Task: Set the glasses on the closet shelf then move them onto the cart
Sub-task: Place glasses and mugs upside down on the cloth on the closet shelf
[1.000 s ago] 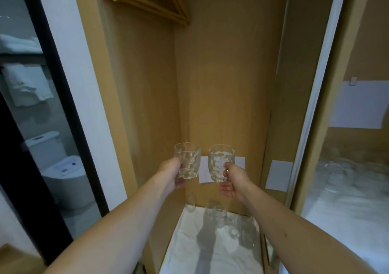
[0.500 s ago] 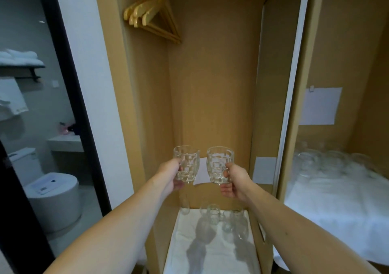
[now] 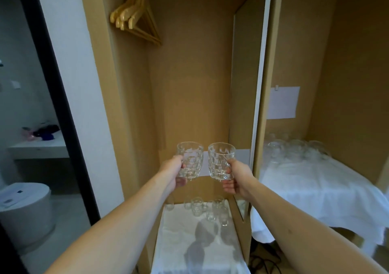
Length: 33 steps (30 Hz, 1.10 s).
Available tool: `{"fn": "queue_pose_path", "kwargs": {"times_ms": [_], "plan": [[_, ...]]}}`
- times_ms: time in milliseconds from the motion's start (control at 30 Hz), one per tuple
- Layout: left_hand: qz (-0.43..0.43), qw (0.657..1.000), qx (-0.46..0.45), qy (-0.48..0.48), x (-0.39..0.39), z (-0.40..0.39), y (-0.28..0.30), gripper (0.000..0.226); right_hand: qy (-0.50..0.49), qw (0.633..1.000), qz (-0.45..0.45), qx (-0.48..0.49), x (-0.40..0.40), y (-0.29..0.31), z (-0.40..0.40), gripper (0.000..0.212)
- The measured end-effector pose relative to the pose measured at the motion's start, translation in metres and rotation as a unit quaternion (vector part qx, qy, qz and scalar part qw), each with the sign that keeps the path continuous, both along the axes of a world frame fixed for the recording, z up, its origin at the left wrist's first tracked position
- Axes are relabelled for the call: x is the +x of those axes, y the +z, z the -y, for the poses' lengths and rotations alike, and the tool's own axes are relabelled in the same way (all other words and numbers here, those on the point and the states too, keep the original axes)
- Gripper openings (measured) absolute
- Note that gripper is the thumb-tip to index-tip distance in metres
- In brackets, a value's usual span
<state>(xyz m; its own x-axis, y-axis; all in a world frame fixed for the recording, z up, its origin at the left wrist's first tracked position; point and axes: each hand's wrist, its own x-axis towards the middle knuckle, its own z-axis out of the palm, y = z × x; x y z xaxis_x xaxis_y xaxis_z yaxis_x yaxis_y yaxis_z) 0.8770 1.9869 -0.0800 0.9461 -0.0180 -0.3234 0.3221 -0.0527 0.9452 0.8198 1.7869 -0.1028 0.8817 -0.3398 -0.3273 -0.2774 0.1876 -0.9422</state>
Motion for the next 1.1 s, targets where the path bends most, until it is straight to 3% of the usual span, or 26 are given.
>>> {"fn": "queue_pose_path", "kwargs": {"times_ms": [233, 533, 1100], "plan": [[0.001, 1.0, 0.008, -0.023, -0.027, 0.046, 0.006, 0.025, -0.025, 0.999, 0.006, -0.03, -0.036, 0.0, 0.04, 0.038], [-0.007, 1.0, 0.004, -0.023, -0.066, 0.122, 0.01, 0.03, -0.015, 0.999, -0.005, -0.031, -0.082, 0.004, 0.124, 0.027], [-0.012, 0.999, 0.021, -0.035, -0.139, 0.268, 0.018, 0.019, -0.041, 0.999, -0.016, -0.026, -0.146, -0.001, 0.26, 0.026]]}}
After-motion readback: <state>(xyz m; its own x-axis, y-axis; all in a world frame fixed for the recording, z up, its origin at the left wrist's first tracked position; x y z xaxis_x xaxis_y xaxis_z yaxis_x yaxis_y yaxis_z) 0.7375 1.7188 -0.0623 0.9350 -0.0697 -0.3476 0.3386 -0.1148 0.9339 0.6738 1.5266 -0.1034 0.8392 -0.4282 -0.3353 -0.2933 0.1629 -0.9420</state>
